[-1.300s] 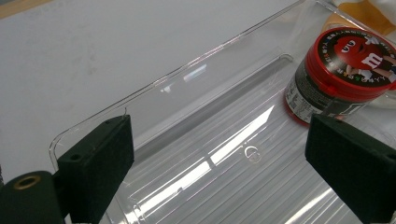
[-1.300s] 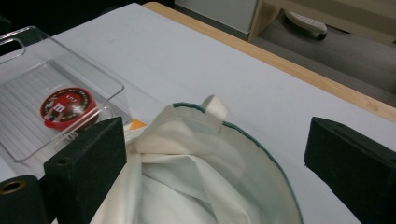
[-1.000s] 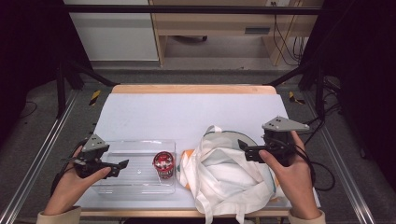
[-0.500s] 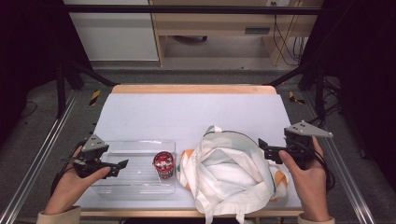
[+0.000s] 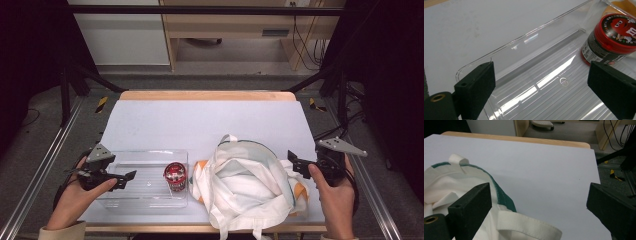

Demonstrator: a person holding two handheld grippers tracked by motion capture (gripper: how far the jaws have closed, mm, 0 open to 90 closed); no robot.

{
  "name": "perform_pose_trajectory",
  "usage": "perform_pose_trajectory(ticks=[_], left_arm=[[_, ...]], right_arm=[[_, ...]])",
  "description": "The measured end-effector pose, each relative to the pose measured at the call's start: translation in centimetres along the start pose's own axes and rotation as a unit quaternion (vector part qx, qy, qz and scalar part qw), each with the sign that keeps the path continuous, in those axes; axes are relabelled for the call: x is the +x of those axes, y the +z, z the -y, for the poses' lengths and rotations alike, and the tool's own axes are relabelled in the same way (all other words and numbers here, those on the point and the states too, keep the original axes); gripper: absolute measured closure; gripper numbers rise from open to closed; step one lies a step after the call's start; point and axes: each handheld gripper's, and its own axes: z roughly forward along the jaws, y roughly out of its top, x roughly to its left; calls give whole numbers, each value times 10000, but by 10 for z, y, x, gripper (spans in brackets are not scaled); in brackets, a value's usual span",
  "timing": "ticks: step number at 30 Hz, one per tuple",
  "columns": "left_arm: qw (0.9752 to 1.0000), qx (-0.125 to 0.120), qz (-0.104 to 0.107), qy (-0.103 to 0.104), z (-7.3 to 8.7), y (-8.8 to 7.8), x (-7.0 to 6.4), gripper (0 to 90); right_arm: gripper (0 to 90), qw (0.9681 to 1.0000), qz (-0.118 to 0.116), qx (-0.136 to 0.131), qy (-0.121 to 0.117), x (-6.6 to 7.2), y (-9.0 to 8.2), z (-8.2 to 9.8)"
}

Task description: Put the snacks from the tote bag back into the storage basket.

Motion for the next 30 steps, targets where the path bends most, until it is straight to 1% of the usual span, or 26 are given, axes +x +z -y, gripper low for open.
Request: perform_pose_trajectory(ticks=[5,6,8,10,16,21,24,30], left_arm=[[10000,-4,-15,-9,1,0,1,77],[10000,-4,-20,-7,1,0,1,78],[10000,-7,-15,-4,1,0,1,78],[10000,-10,-12,0,0,0,1,78],[10000,-22,-18,-3,1,0,1,78],[10000,-25,-27,4,0,0,0,79],[10000,-8,-27,22,1,1,0,79],[10000,27,-55,-2,2,2,2,79]], right_arm=[[69,9998,120,67,149,-8,1,9],[71,9996,184,91,182,-11,1,11],[74,9994,239,119,221,-13,2,15],[74,9991,246,141,305,-16,2,18],[72,9984,293,199,438,-22,5,30],[72,9971,447,241,574,-28,7,41],[73,9962,493,295,651,-31,10,48],[75,9948,527,407,771,-34,15,60]])
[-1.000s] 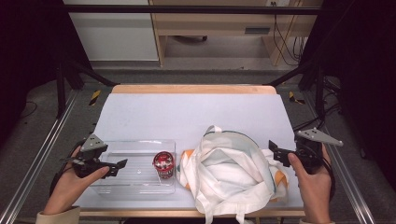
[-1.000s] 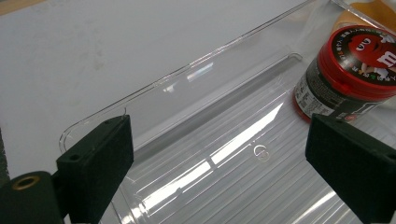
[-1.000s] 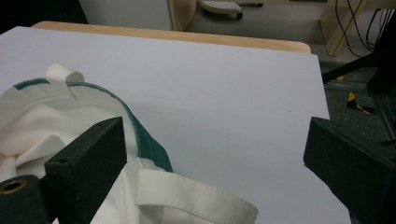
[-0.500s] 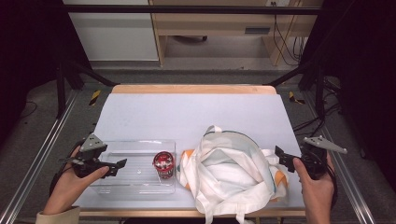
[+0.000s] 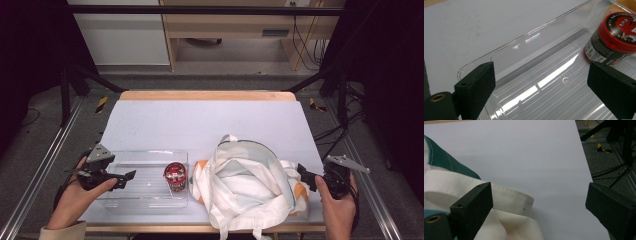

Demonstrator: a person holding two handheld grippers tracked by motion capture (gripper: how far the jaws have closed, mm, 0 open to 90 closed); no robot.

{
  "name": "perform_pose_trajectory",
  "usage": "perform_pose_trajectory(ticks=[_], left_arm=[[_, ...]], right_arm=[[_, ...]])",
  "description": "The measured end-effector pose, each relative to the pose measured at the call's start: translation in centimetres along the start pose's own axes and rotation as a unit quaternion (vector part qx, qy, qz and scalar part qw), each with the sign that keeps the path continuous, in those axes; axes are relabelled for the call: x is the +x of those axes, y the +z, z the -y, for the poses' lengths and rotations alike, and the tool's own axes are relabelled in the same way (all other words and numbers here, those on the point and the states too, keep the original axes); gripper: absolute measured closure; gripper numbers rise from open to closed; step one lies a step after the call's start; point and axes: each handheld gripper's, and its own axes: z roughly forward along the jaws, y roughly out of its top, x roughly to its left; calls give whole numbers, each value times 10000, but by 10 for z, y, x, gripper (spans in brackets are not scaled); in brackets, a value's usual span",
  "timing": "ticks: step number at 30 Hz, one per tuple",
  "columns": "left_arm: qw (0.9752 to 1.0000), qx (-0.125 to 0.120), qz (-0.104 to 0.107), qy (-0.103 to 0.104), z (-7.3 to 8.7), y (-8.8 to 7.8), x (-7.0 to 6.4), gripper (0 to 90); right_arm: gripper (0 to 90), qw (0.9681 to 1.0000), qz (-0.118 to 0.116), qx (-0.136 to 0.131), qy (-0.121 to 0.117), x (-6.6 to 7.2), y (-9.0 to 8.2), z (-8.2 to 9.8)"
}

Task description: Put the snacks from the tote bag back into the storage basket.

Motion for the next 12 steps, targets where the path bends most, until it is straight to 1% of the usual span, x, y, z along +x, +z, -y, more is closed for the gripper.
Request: perform_pose_trajectory(ticks=[5,9,12], left_arm=[[10000,-19,11,5,0,0,0,79],[10000,-18,13,9,-1,1,-1,79],[10000,-9,20,38,-1,2,-2,79]], right_arm=[[71,9999,-18,163,-27,0,5,9],[69,9997,-86,218,12,1,6,13],[66,9997,-92,245,-39,1,6,17]])
